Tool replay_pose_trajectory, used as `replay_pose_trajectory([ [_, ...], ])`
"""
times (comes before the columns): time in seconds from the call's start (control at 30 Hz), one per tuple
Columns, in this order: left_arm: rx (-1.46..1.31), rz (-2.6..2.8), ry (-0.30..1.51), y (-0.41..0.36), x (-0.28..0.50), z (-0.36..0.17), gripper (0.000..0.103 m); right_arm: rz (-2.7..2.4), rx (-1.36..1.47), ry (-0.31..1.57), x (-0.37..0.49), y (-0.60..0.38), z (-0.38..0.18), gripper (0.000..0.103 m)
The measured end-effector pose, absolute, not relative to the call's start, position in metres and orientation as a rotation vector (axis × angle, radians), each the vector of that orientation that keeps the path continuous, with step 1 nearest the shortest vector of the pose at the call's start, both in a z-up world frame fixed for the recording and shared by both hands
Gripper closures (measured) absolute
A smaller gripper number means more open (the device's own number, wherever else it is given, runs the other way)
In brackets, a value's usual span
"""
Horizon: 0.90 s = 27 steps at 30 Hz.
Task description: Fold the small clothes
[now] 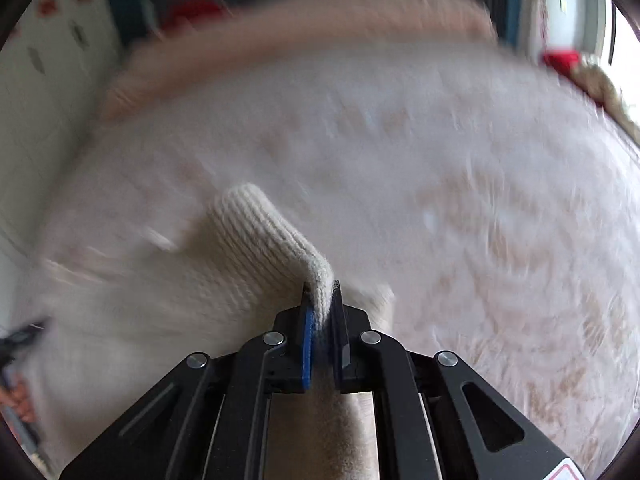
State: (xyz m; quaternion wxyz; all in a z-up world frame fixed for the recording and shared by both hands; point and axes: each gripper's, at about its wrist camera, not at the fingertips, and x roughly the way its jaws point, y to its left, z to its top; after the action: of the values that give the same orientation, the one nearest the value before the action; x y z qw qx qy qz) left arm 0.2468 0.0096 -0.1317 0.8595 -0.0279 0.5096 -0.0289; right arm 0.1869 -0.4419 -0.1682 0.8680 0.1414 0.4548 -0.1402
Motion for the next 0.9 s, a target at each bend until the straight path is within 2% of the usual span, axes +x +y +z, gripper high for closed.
replay_pose_trajectory([
  [0.07,-0.057,-0.056,1.068,0.009,0.248,-0.131,0.055,-0.3,0.304,0.956,0.186,-0.445,-0.177,0.094],
  [0.17,-0.099,-0.083,1.071,0.015,0.244,-0.126,0.056,-0.333,0.311,0.822,0.162,-0.429,-0.138,0.085],
  [0.27,-0.124,-0.082,1.06,0.022,0.231,-0.117,0.056,-0.214,0.29,0.717,0.136,-0.381,-0.107,0.085],
  [0.37,-0.088,-0.073,1.058,0.018,0.216,-0.113,0.056,-0.088,0.217,0.819,0.146,-0.338,-0.13,0.086],
  [0.43,-0.077,-0.077,1.055,0.016,0.205,-0.109,0.055,-0.069,0.138,0.974,0.163,-0.315,-0.17,0.091],
  [0.47,-0.079,-0.079,1.058,0.017,0.2,-0.106,0.055,-0.104,0.111,0.985,0.162,-0.307,-0.176,0.089],
  [0.57,-0.128,-0.089,1.054,0.033,0.179,-0.093,0.043,-0.002,0.212,0.883,0.146,-0.289,-0.143,0.09],
  [0.7,-0.378,-0.051,1.018,0.091,0.143,-0.084,0.028,0.095,0.192,0.811,0.132,-0.253,-0.115,0.09],
  [0.8,-0.58,0.009,1.04,0.128,0.122,-0.1,0.025,0.134,0.15,0.827,0.139,-0.225,-0.12,0.09],
  [0.9,-0.622,0.016,1.091,0.131,0.116,-0.119,0.025,0.136,0.156,0.901,0.151,-0.208,-0.148,0.091],
])
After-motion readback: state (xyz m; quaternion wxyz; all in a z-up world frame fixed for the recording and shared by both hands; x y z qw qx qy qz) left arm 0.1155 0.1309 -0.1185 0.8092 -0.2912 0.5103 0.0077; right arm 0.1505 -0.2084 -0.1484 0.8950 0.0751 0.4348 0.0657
